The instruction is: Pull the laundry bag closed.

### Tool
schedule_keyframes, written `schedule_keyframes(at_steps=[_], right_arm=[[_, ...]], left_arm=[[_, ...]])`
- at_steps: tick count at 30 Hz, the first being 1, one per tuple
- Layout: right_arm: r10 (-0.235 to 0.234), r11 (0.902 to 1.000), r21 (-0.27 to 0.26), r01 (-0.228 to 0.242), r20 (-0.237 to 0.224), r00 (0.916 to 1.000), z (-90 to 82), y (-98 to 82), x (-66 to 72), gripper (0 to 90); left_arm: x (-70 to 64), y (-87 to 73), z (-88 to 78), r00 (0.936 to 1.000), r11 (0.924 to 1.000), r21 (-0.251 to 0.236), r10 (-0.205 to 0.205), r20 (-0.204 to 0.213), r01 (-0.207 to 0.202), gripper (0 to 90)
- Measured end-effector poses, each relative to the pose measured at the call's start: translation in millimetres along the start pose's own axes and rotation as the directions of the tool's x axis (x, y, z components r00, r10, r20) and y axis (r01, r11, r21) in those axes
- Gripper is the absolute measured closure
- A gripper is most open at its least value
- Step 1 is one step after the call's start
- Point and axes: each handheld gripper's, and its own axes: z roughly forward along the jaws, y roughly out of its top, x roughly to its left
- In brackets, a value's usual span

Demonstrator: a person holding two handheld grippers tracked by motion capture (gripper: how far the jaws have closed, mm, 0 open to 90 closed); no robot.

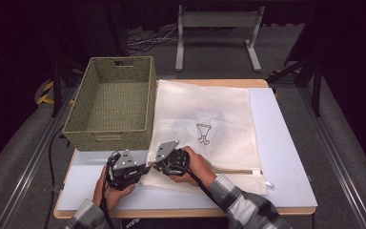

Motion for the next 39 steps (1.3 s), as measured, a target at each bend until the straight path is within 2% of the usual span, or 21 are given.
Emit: schedule_keyframes(at_steps=[2, 8, 12, 15, 16, 17, 23, 27, 29, 39], right_arm=[[-0.004, 1.0, 0.006, 0.004, 0.005, 1.0, 0.8, -0.5, 0.5, 82.8], [-0.008, 0.9999, 0.012, 0.008, 0.02, 0.9998, -2.0, -1.7, 1.0, 82.9], [-0.003, 0.9999, 0.015, 0.003, 0.02, 0.9998, -2.8, -3.6, 1.1, 82.8], [-0.015, 0.9992, 0.036, 0.014, 0.035, 0.9993, -2.8, -6.0, 2.2, 82.8], [-0.012, 0.9992, 0.038, 0.011, 0.028, 0.9995, -3.4, -7.8, 1.4, 82.8], [-0.001, 0.9994, 0.035, 0.001, 0.024, 0.9997, -4.1, -9.9, 0.9, 82.8], [-0.018, 0.998, 0.061, 0.016, 0.045, 0.9988, -7.2, -17.3, 2.0, 82.8], [-0.02, 0.9981, 0.059, 0.017, 0.042, 0.9989, -10.0, -22.1, 2.2, 82.8], [-0.027, 0.9975, 0.067, 0.024, 0.055, 0.9981, -10.7, -23.6, 2.9, 82.8], [-0.02, 0.9962, 0.086, 0.014, 0.061, 0.9979, -17.4, -35.8, -0.3, 82.8]], left_arm=[[0.3, 0.0, -0.6, 0.9999, 0.9998, -0.009, -0.016, 0.007, 0.016, 84.6], [1.0, 1.9, -3.9, 0.9999, 0.9996, -0.028, -0.009, 0.008, 0.01, 84.8], [-0.6, 1.9, -3.3, 0.9999, 0.9997, -0.023, -0.009, 0.007, 0.009, 84.7], [0.6, 2.0, -5.0, 0.9998, 0.9994, -0.03, -0.015, 0.009, 0.015, 84.7], [0.2, 1.9, -5.1, 0.9998, 0.9994, -0.03, -0.018, 0.012, 0.018, 84.7], [-0.1, 1.9, -4.9, 0.9999, 0.9995, -0.028, -0.01, 0.01, 0.011, 84.7], [-1.6, 2.7, -5.3, 0.9999, 0.9995, -0.03, -0.003, 0.013, 0.004, 84.6], [-3.4, 2.8, -6.0, 0.9998, 0.9996, -0.028, 0.01, 0.017, -0.009, 84.5], [-3.8, 3.1, -6.3, 0.9998, 0.9995, -0.031, 0.009, 0.018, -0.008, 84.6], [-2.1, 3.0, -9.1, 0.9996, 0.9989, -0.046, 0.007, 0.027, -0.006, 84.5]])
